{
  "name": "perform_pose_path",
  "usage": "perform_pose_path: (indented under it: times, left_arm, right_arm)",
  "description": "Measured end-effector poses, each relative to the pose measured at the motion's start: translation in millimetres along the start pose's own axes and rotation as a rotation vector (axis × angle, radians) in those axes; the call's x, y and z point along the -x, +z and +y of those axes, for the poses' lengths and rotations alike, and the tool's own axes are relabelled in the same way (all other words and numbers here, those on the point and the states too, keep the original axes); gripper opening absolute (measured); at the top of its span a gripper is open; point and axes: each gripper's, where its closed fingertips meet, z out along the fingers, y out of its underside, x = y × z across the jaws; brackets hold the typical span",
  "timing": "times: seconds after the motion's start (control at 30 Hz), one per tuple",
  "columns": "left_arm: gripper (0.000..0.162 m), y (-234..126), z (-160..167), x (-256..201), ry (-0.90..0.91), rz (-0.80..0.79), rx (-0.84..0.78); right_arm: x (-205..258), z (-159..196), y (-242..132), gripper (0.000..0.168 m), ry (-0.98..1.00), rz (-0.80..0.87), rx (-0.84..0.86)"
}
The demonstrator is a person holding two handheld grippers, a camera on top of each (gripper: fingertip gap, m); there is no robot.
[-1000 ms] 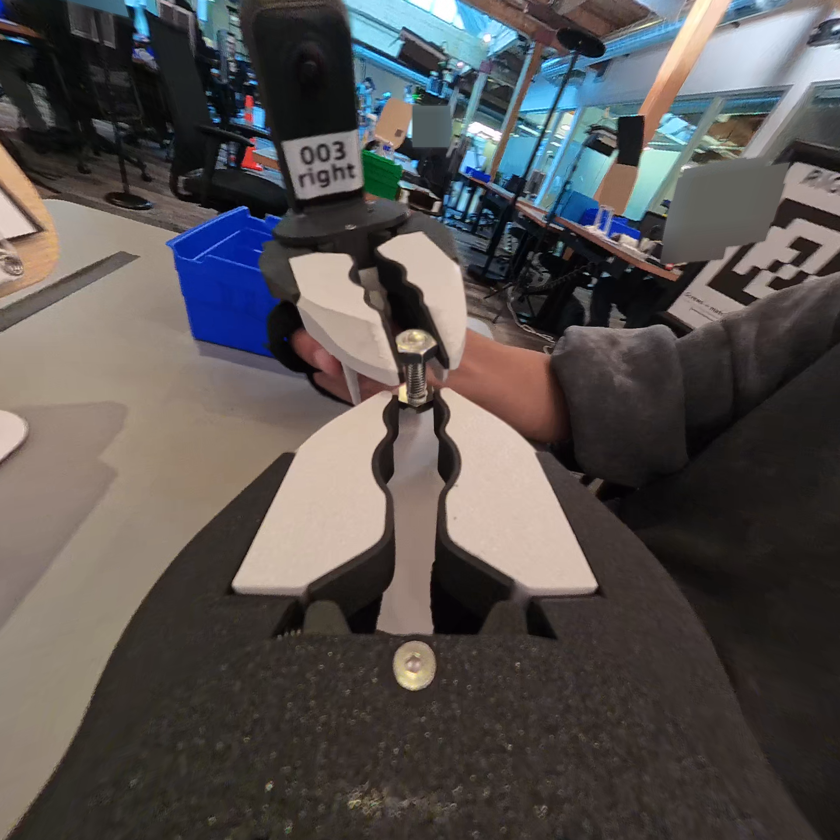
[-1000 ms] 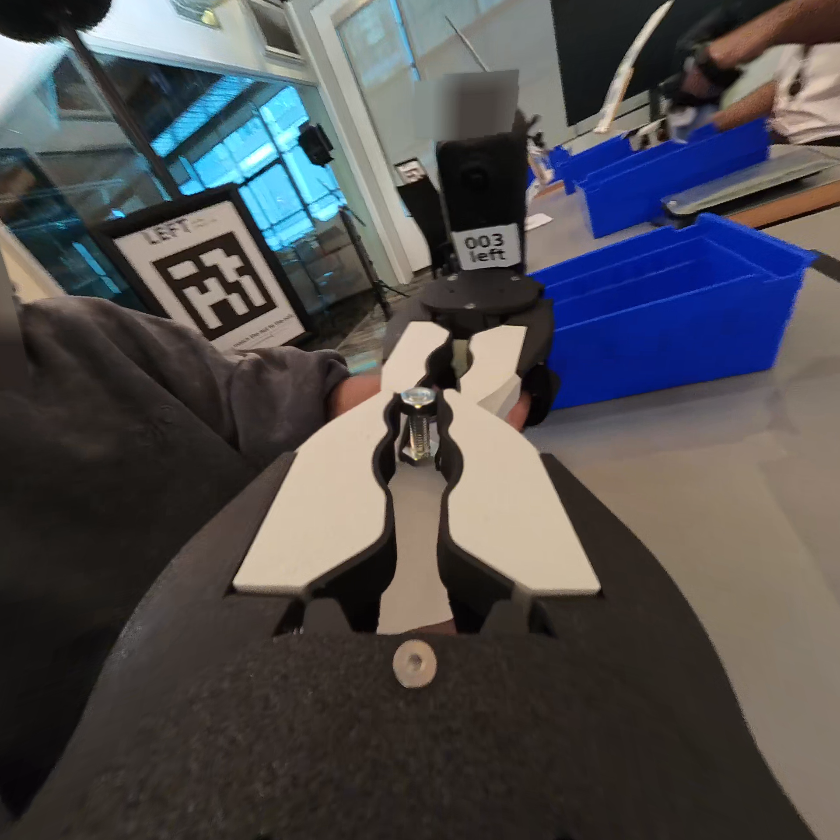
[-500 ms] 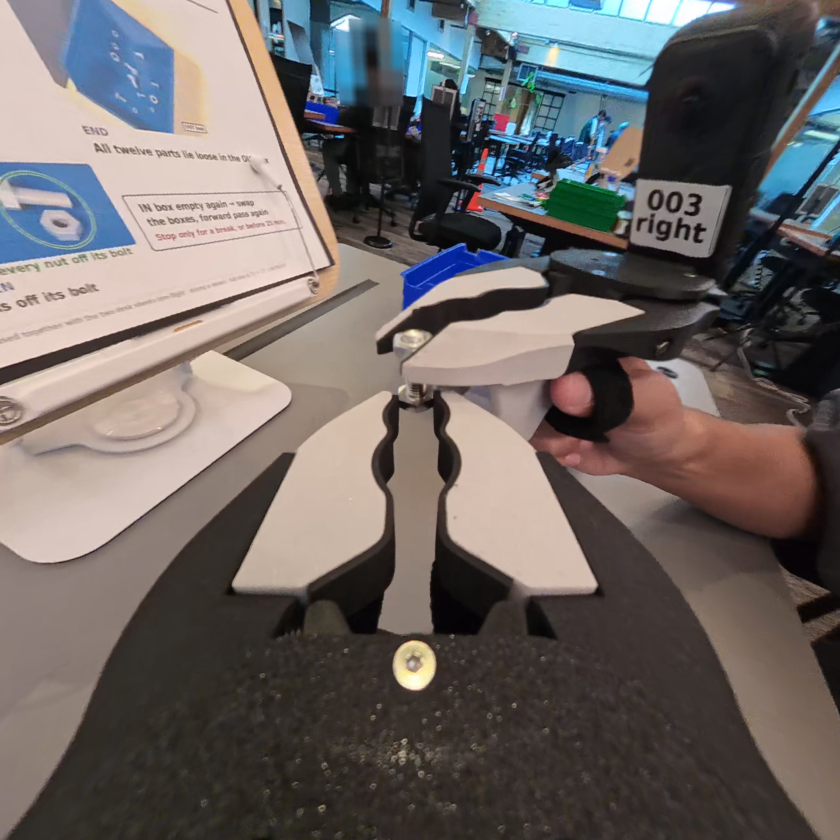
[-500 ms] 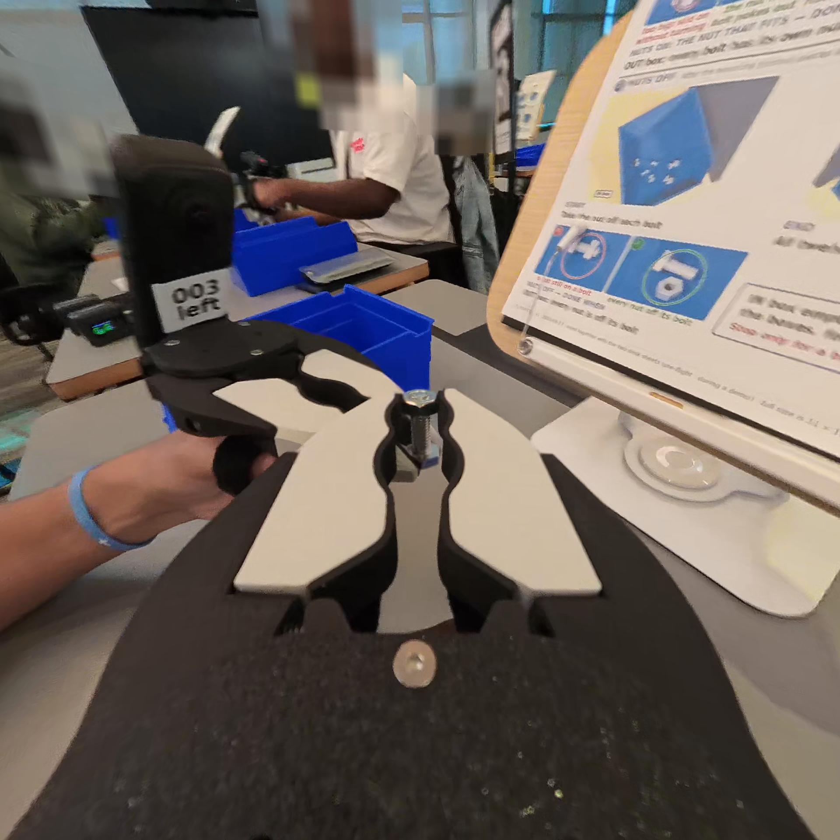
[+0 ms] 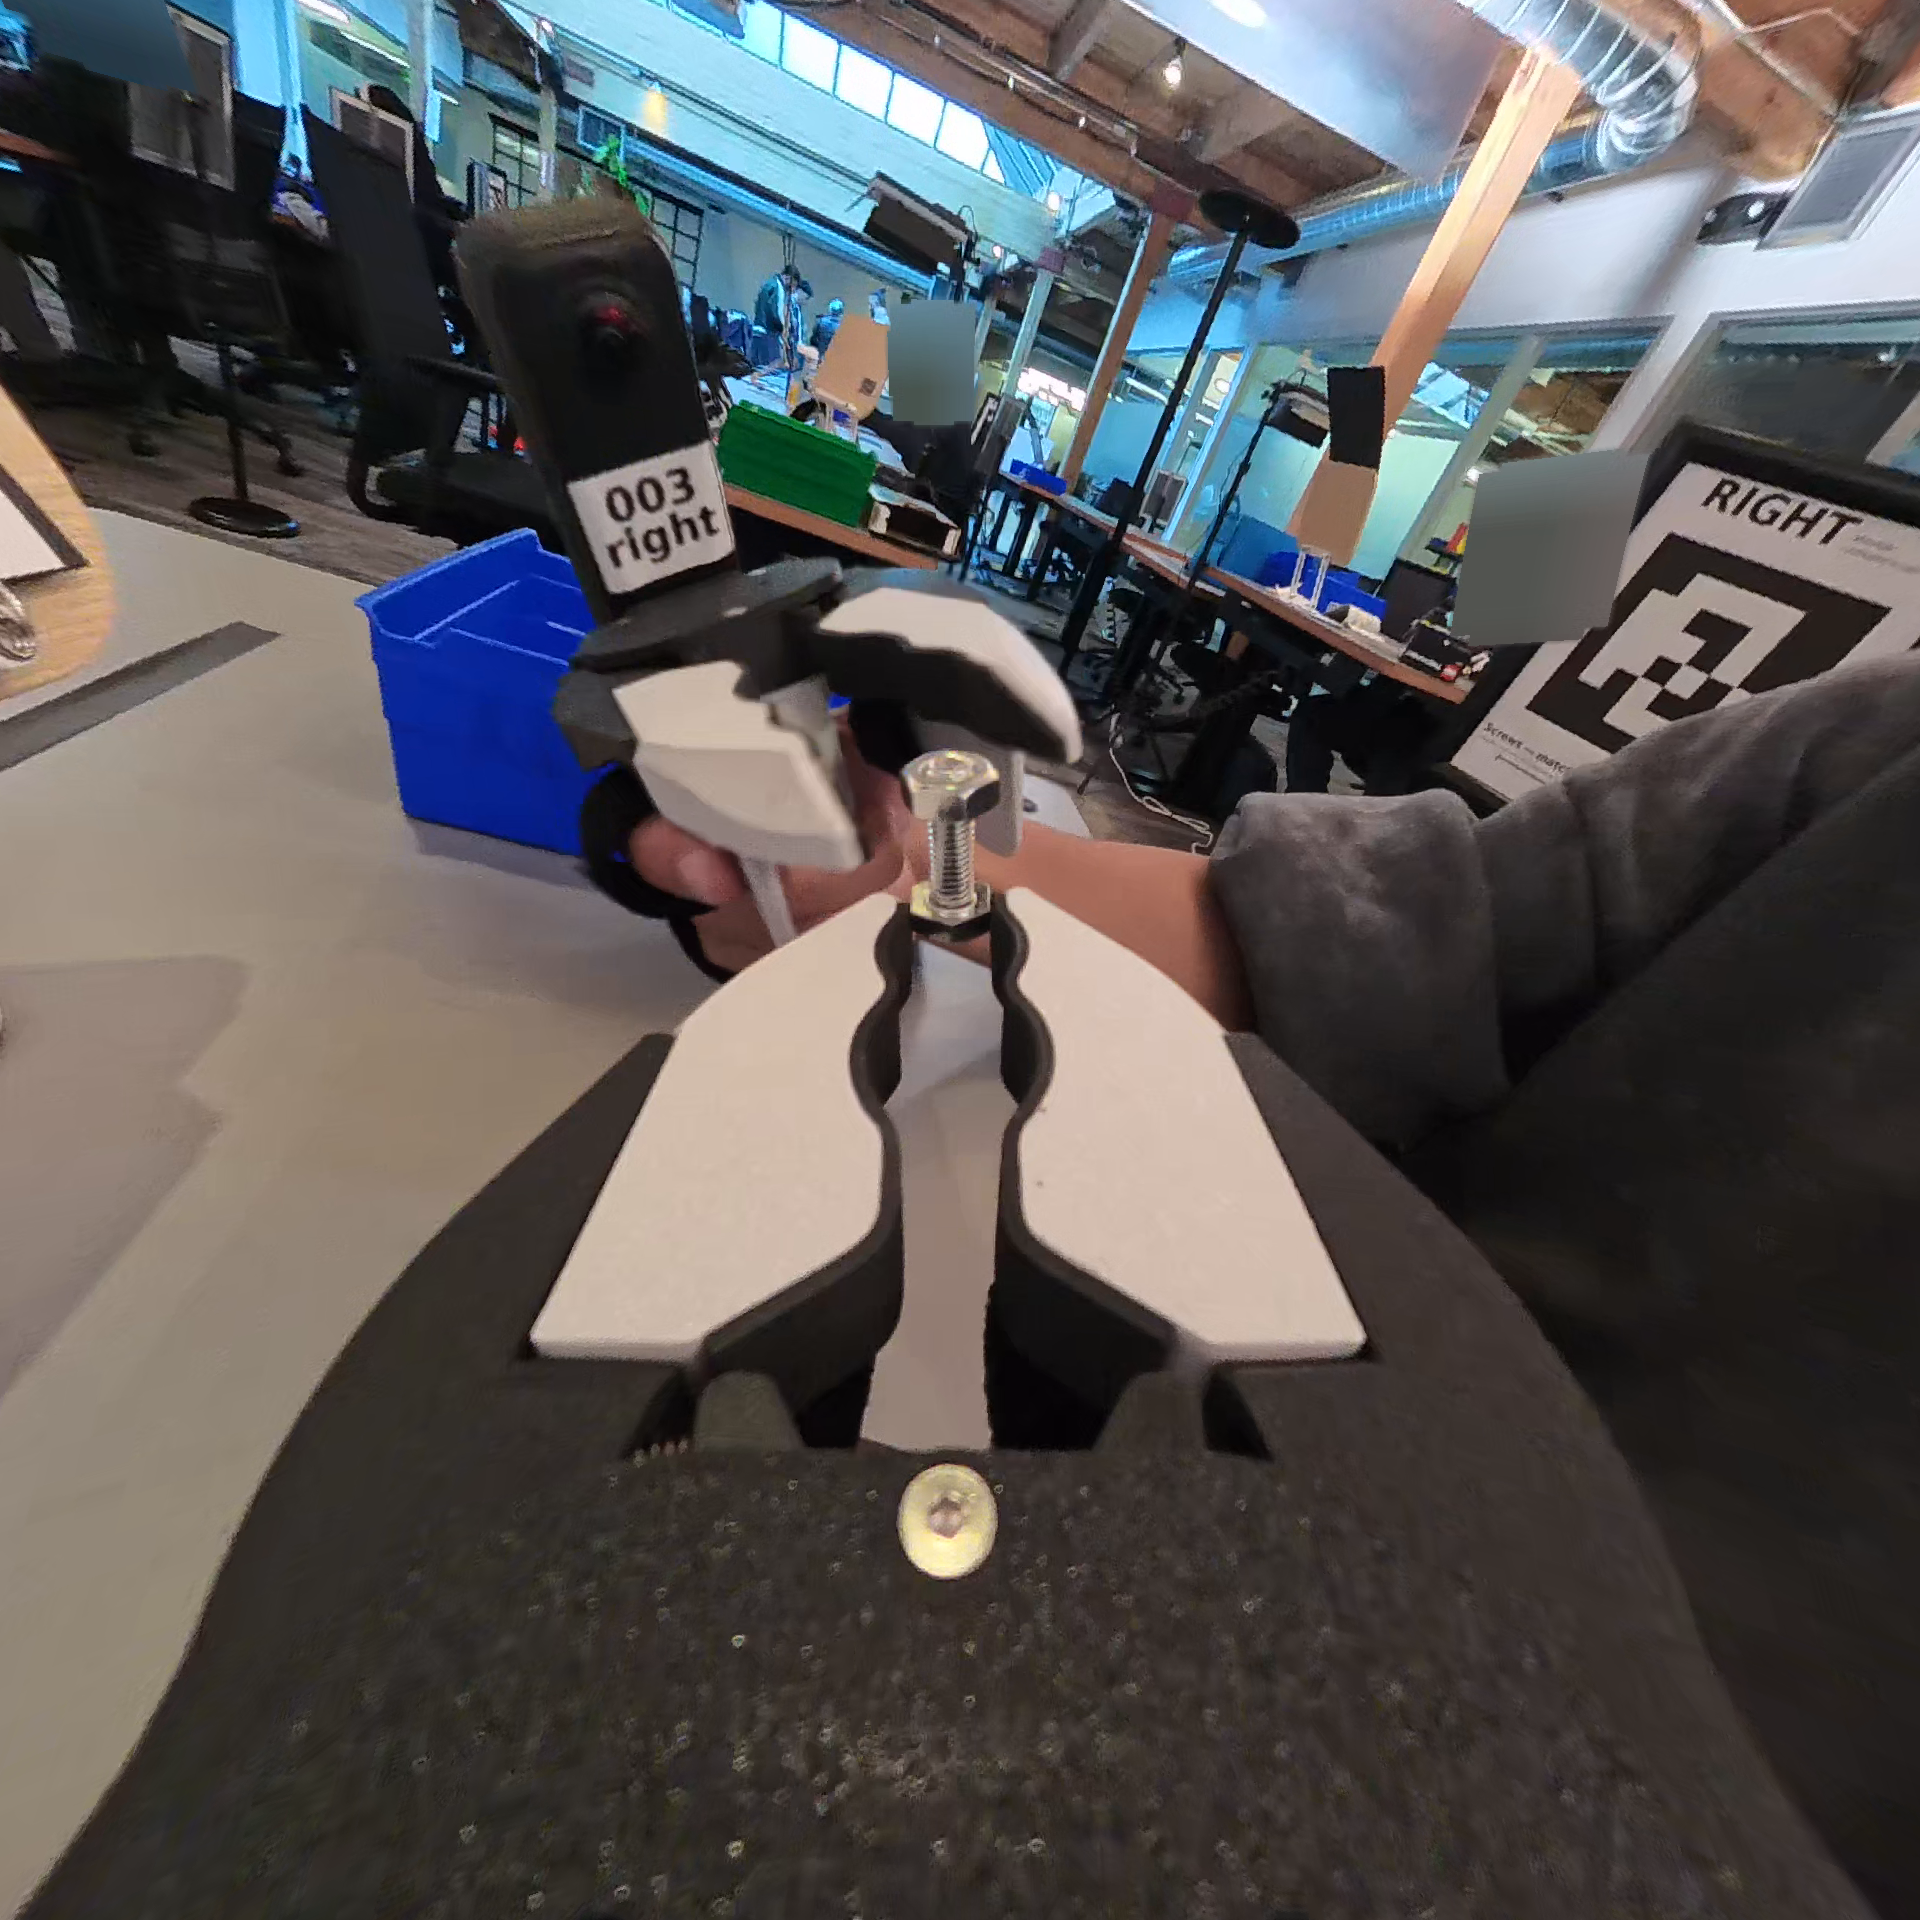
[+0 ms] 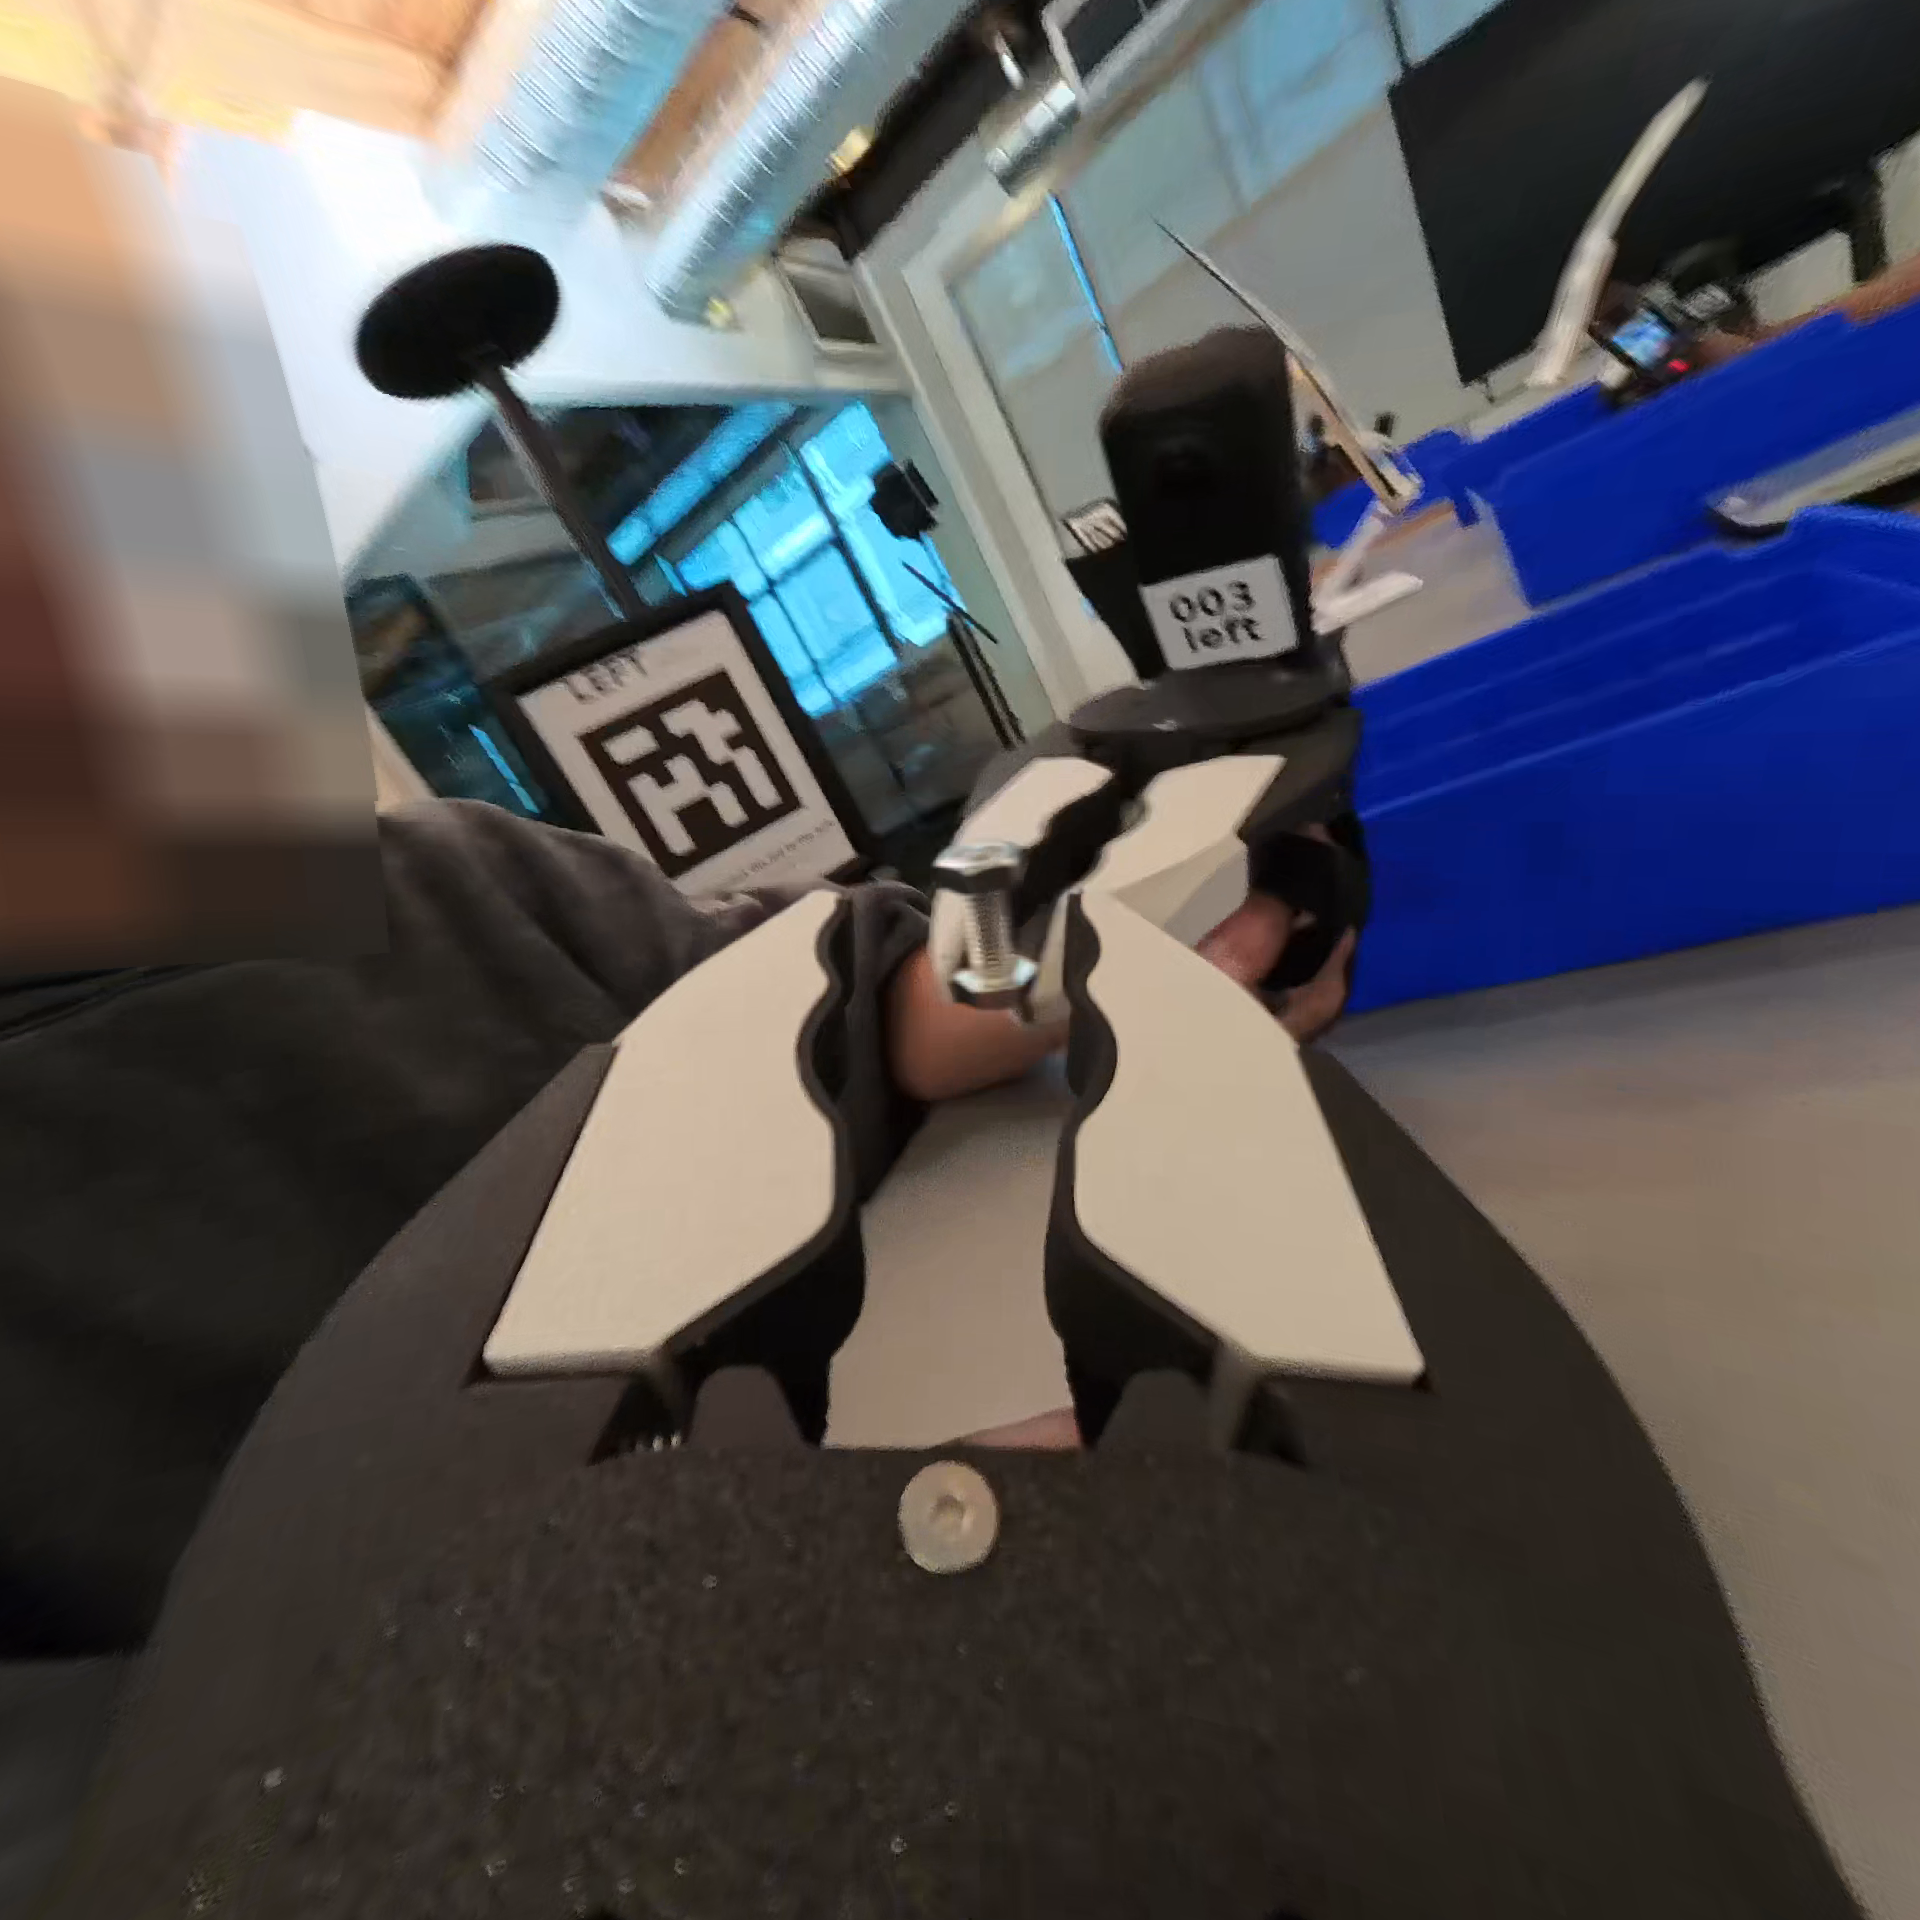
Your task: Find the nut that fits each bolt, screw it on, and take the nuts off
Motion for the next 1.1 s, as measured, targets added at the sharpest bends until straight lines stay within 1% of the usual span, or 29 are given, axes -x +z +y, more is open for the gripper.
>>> perform_pose_path:
  times: [0.03, 0.13, 0.17, 0.2, 0.27, 0.37, 0.43, 0.5, 0.6, 0.63, 0.7, 0.73, 0.83, 0.9, 0.97, 1.03, 1.07, 1.1]
  left_arm:
    - [0.014, 0, 2, -1, 0.003, 0.004, 0.012]
    - [0.014, 1, 3, 0, 0.002, -0.004, 0.021]
    - [0.014, 1, 3, 1, 0.000, -0.007, 0.018]
    - [0.014, 1, 3, 3, -0.001, -0.018, 0.016]
    - [0.014, 0, 2, 10, 0.018, -0.074, 0.019]
    - [0.014, -7, -4, 33, 0.064, -0.250, 0.002]
    - [0.014, -14, -7, 50, 0.096, -0.384, -0.006]
    - [0.014, -20, -9, 61, 0.114, -0.480, -0.022]
    - [0.014, -24, -10, 70, 0.122, -0.552, -0.027]
    - [0.014, -24, -9, 70, 0.120, -0.549, -0.021]
    - [0.014, -26, -10, 68, 0.114, -0.524, -0.026]
    - [0.014, -25, -11, 65, 0.103, -0.495, -0.033]
    - [0.014, -22, -12, 51, 0.065, -0.370, -0.055]
    - [0.014, -19, -12, 42, 0.045, -0.292, -0.065]
    - [0.014, -15, -10, 32, 0.036, -0.219, -0.057]
    - [0.014, -10, -6, 23, 0.027, -0.154, -0.034]
    - [0.014, -8, -4, 21, 0.030, -0.144, -0.018]
    - [0.014, -6, -2, 21, 0.037, -0.148, -0.006]
  right_arm:
    - [-4, 2, 2, 0.037, -0.017, 0.031, 0.016]
    - [2, 2, 9, 0.027, -0.021, -0.004, 0.014]
    - [-2, 1, 10, 0.018, -0.044, 0.029, 0.011]
    - [-6, 0, 10, 0.015, -0.072, 0.069, 0.010]
    - [-13, -2, 9, 0.015, -0.100, 0.141, 0.011]
    - [-36, -13, 5, 0.014, -0.189, 0.352, -0.026]
    - [-53, -20, 0, 0.015, -0.268, 0.540, -0.034]
    - [-66, -25, -5, 0.015, -0.344, 0.718, -0.035]
    - [-77, -29, -6, 0.015, -0.441, 0.957, -0.027]
    - [-78, -29, -4, 0.015, -0.476, 1.008, -0.010]
    - [-77, -29, 0, 0.015, -0.520, 1.040, 0.020]
    - [-75, -29, 1, 0.015, -0.516, 1.012, 0.021]
    - [-65, -32, -1, 0.030, -0.422, 0.832, -0.040]
    - [-56, -32, -4, 0.041, -0.320, 0.654, -0.088]
    - [-44, -31, -7, 0.042, -0.191, 0.443, -0.149]
    - [-27, -31, -11, 0.040, -0.076, 0.217, -0.211]
    - [-18, -29, -12, 0.039, -0.027, 0.109, -0.213]
    - [-11, -25, -13, 0.039, 0.006, 0.038, -0.197]
